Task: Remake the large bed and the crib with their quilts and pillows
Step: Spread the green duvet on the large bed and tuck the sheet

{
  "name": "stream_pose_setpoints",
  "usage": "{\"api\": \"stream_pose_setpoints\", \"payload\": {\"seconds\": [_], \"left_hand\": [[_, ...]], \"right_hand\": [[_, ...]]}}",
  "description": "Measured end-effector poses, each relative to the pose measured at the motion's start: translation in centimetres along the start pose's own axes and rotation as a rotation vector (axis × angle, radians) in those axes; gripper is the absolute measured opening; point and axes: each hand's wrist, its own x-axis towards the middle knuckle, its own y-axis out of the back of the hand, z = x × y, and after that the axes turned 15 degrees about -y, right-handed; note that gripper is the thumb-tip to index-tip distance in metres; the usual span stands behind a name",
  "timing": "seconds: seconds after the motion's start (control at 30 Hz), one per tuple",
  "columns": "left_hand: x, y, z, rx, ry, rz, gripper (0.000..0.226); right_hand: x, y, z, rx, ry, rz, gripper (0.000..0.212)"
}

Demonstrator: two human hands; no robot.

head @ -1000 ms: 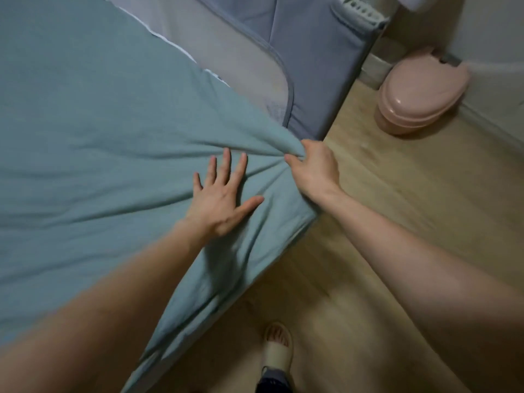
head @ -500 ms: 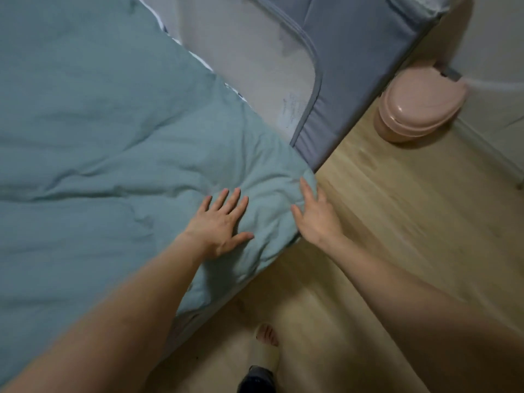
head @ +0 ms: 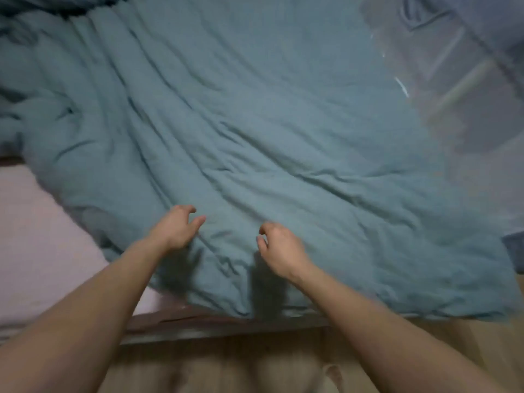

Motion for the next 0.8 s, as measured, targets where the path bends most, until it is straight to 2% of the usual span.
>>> {"api": "stream_pose_setpoints", "payload": {"seconds": [0.17, 0.27, 0.43, 0.5, 0.6, 0.67, 0.73, 0.8], "left_hand": [[-7.8, 8.3, -16.2, -0.025, 0.208, 0.131, 0.051], [-10.4, 9.5, -21.8, -0.165, 0.32, 0.203, 0.055], [-10.2, 9.2, -28.5, -0.635, 0.49, 0.376, 0.062], [-9.3, 9.2, -30.6, -0.879, 0.566, 0.469, 0.064], [-7.7, 9.4, -33.0, -1.211, 0.635, 0.59, 0.067], [-6.8, 9.3, -34.2, -1.334, 0.645, 0.61, 0.07], [-5.6, 9.3, -35.7, -1.4, 0.648, 0.624, 0.073], [-4.5, 9.4, -36.6, -1.463, 0.652, 0.637, 0.074]], "right_hand": [[0.7, -6.6, -17.0, -0.058, 0.154, -0.059, 0.029], [0.9, -9.7, -23.7, -0.109, 0.252, -0.055, 0.029], [2.5, -12.9, -31.7, -0.263, 0.467, 0.08, 0.04], [4.1, -14.4, -34.7, -0.297, 0.528, 0.143, 0.052], [7.4, -16.7, -39.8, -0.395, 0.503, 0.199, 0.08], [9.8, -18.4, -42.8, -0.476, 0.489, 0.194, 0.094], [12.8, -20.6, -45.0, -0.544, 0.467, 0.213, 0.091], [15.3, -21.7, -45.5, -0.58, 0.408, 0.244, 0.068]]}}
